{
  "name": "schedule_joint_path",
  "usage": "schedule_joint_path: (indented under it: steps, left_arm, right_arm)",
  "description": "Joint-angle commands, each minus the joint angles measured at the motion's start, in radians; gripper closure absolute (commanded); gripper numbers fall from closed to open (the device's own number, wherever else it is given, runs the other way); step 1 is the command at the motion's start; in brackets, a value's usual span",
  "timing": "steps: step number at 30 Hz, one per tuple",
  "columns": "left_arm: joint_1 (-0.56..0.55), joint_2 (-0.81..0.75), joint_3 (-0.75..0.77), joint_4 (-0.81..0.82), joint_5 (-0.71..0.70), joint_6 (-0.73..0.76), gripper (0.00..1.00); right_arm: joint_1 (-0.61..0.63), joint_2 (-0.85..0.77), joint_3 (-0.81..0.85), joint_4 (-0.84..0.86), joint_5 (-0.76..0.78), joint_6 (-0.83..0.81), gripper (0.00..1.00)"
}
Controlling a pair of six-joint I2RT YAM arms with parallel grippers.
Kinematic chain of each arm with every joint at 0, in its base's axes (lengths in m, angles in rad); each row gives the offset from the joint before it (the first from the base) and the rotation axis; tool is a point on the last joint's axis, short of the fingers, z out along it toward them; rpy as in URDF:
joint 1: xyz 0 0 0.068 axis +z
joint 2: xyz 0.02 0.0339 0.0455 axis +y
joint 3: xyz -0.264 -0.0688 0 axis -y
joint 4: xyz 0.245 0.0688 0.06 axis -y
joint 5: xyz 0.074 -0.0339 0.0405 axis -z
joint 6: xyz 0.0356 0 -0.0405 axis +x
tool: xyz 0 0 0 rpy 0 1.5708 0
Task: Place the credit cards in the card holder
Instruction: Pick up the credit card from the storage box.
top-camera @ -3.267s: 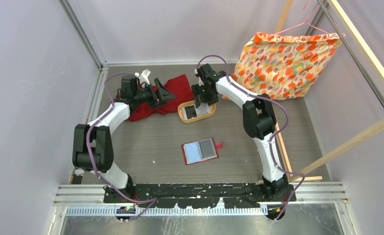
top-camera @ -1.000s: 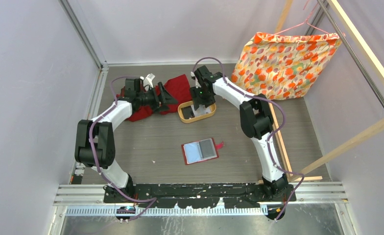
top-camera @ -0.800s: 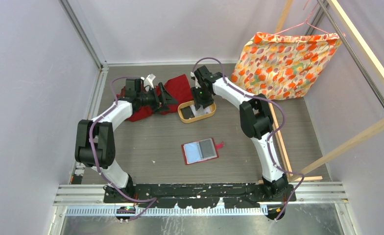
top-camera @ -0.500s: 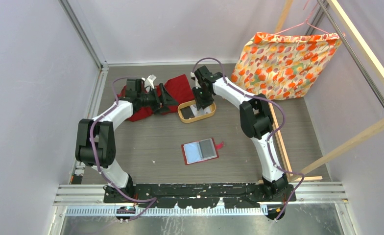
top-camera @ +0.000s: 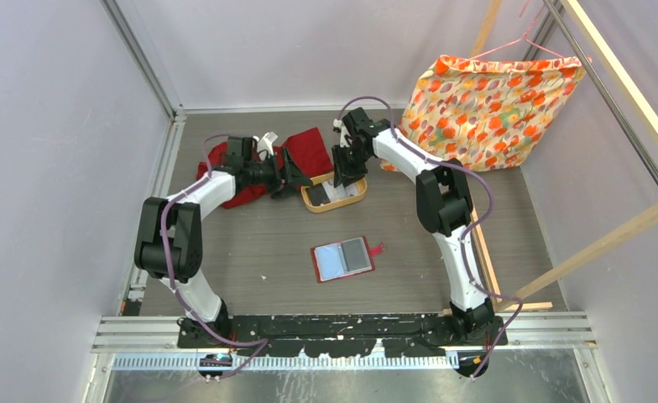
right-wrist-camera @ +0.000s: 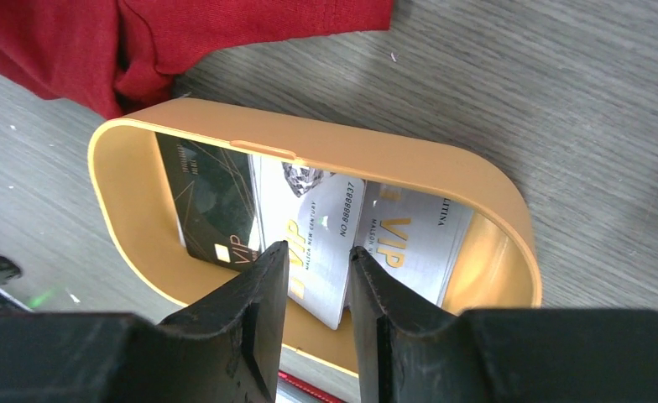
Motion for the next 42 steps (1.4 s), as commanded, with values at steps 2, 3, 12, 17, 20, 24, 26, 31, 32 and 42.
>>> schedule_joint_path:
  steps: [2, 3, 12, 17, 20, 24, 26, 31, 32, 42]
  left_arm:
    - [-0.013, 0.03, 0.045, -0.017, 0.01, 0.028, 0.3]
    - [-0.013, 0.032, 0.046, -0.021, 0.009, 0.029, 0.31]
    - [-0.013, 0.036, 0.052, -0.025, 0.012, 0.036, 0.32]
    - [-0.013, 0.035, 0.052, -0.024, 0.013, 0.036, 0.32]
    - [-0.013, 0.034, 0.053, -0.025, 0.014, 0.036, 0.32]
    - [-0.013, 0.034, 0.053, -0.026, 0.014, 0.036, 0.32]
    - [-0.013, 0.034, 0.053, -0.025, 0.014, 0.036, 0.32]
    - [-0.013, 0.036, 0.053, -0.024, 0.016, 0.034, 0.32]
    - [-0.014, 0.038, 0.054, -0.023, 0.016, 0.034, 0.32]
    - [-0.013, 0.042, 0.056, -0.022, 0.017, 0.031, 0.32]
  right_arm:
    - [0.0, -0.025, 0.052, 0.016, -0.116, 0.052, 0.62]
    - [-0.002, -0.027, 0.051, 0.017, -0.12, 0.056, 0.62]
    - [0.0, -0.043, 0.039, 0.037, -0.187, 0.096, 0.63]
    - [-0.001, -0.045, 0.03, 0.05, -0.214, 0.109, 0.7]
    - [-0.001, -0.047, 0.021, 0.057, -0.227, 0.115, 0.74]
    - [-0.001, -0.046, 0.013, 0.075, -0.267, 0.135, 0.79]
    - [-0.001, -0.041, 0.013, 0.079, -0.272, 0.141, 0.8]
    - [-0.001, -0.031, 0.01, 0.086, -0.284, 0.15, 0.77]
    - [0.0, -0.03, 0.012, 0.086, -0.279, 0.149, 0.76]
    - [0.022, -0.004, 0.03, 0.061, -0.256, 0.136, 0.75]
